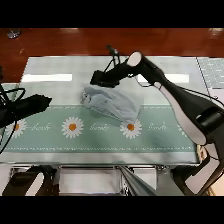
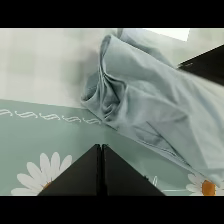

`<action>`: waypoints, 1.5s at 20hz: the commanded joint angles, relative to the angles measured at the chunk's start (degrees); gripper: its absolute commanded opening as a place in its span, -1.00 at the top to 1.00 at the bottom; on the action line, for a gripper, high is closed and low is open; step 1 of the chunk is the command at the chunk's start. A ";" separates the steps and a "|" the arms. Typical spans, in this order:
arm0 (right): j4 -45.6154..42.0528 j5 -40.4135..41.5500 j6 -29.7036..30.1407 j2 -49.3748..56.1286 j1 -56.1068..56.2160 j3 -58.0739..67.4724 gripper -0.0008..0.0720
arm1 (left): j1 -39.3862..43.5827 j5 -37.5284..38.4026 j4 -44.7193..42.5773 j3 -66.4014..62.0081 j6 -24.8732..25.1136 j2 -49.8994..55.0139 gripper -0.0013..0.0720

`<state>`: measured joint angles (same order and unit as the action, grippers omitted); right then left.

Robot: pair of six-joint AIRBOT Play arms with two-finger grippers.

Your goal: Fold the shirts.

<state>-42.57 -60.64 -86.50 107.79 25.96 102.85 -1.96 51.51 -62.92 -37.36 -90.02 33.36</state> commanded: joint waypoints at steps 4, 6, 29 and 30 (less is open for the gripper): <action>-21.33 -30.77 1.55 -17.33 -19.96 -0.72 -0.72 | -0.04 -3.08 1.01 1.68 -0.07 3.56 0.91; -29.83 -28.28 0.81 -28.00 -25.29 -11.87 -0.72 | -0.04 -3.06 1.03 1.68 -0.07 4.72 0.90; 9.49 6.64 10.71 -20.81 -19.30 -53.31 -0.72 | -0.04 -4.26 1.05 1.68 -0.07 7.19 0.90; 9.64 5.86 10.78 -19.71 -19.19 -52.57 -0.72 | -0.04 -4.63 1.05 1.68 -0.07 7.19 0.90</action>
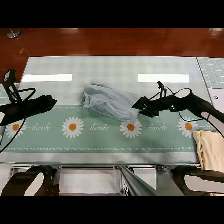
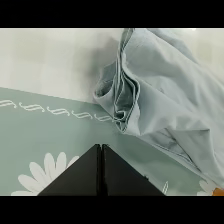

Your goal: Fold the shirts.

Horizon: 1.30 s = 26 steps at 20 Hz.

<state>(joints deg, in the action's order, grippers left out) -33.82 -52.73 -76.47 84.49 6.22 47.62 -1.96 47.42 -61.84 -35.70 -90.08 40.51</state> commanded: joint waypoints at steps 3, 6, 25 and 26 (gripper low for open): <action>1.53 -2.78 2.05 6.19 4.09 5.53 -0.27 | -0.04 -2.82 -0.02 0.02 0.00 0.15 0.90; 1.44 -4.26 5.60 6.36 6.82 13.88 0.89 | -0.04 -2.86 0.09 0.02 -0.04 0.22 0.90; -34.34 -37.11 -31.71 -7.04 -21.18 68.32 0.90 | 0.20 9.33 5.55 0.00 4.11 0.00 0.91; -35.60 -38.36 -31.71 -9.49 -24.35 66.88 0.90 | 0.20 8.98 5.55 0.00 4.13 0.02 0.91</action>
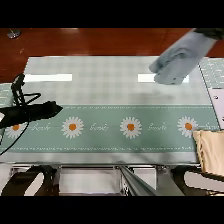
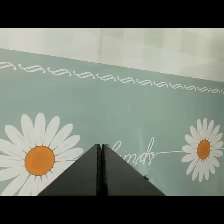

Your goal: Fold the shirts.

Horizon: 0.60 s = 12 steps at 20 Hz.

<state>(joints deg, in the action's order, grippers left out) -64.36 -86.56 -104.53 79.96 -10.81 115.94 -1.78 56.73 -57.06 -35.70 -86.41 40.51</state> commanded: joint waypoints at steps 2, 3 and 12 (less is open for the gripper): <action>-8.87 -11.74 -0.85 -8.61 -13.05 -4.31 0.90 | 0.04 -1.22 0.81 0.00 0.59 0.02 0.91; -11.15 -15.17 1.42 -10.67 -15.76 -6.75 0.90 | 0.02 -1.29 1.25 0.00 1.16 0.02 0.90; -18.71 -14.91 5.77 -37.48 -48.72 -40.46 0.90 | 0.02 -3.87 9.11 0.00 6.49 0.02 0.90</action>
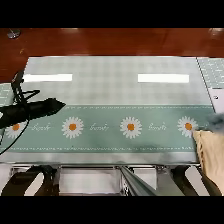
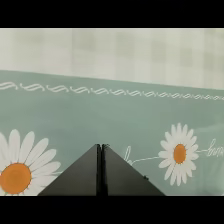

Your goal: Fold the shirts.

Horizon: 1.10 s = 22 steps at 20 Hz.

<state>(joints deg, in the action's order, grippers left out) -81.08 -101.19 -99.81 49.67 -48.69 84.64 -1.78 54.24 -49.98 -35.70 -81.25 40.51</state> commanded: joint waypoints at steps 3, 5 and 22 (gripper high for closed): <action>-8.72 -2.80 -0.22 -11.80 -19.61 -13.92 0.90 | 0.02 -2.16 2.03 0.00 1.33 0.02 0.90; -18.56 -0.63 -4.76 -16.04 -21.53 -15.74 0.90 | 0.02 -3.02 2.03 0.00 1.36 0.04 0.90; 28.81 41.86 11.02 2.69 18.73 -8.52 0.90 | 5.97 -4.70 0.50 -41.31 5.81 17.05 0.91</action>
<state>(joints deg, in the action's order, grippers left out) -65.98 -73.10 -95.88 46.37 -47.44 74.54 0.73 47.94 -47.99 -63.68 -75.96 51.90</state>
